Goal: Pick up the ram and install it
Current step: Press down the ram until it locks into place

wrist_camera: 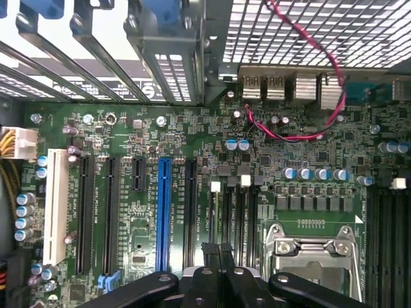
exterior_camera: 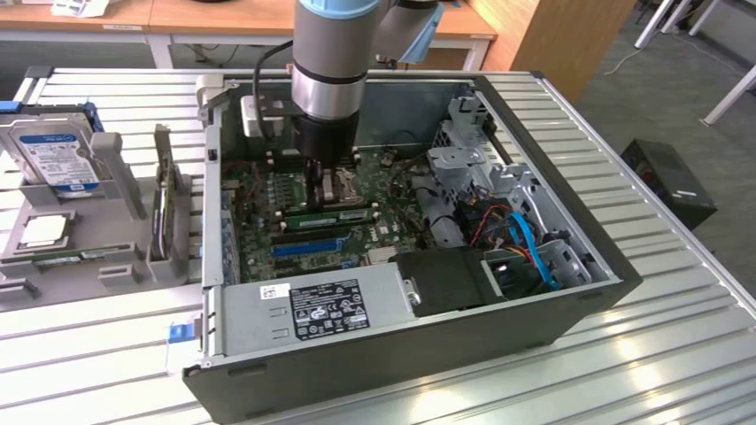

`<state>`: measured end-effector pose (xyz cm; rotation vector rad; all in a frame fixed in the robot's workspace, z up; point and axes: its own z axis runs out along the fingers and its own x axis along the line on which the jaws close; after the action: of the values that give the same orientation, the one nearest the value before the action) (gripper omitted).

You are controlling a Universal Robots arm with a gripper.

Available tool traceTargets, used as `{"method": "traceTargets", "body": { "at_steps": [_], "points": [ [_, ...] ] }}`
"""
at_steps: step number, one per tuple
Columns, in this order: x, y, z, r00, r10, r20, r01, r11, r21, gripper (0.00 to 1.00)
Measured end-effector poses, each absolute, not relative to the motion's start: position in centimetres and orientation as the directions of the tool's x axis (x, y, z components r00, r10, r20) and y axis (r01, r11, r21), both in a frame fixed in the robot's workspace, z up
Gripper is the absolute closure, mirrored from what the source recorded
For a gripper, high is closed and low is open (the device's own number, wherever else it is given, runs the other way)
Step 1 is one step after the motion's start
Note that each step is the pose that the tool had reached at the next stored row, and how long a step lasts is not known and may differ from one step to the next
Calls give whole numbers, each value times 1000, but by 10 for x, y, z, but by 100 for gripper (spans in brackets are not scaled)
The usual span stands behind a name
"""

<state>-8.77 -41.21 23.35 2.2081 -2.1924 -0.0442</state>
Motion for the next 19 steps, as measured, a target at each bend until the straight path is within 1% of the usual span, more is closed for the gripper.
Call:
{"method": "traceTargets", "body": {
  "at_steps": [19],
  "points": [
    [-87, -412, 272, 7, -1000, 1, -999, -7, 41, 90]
  ]
}}
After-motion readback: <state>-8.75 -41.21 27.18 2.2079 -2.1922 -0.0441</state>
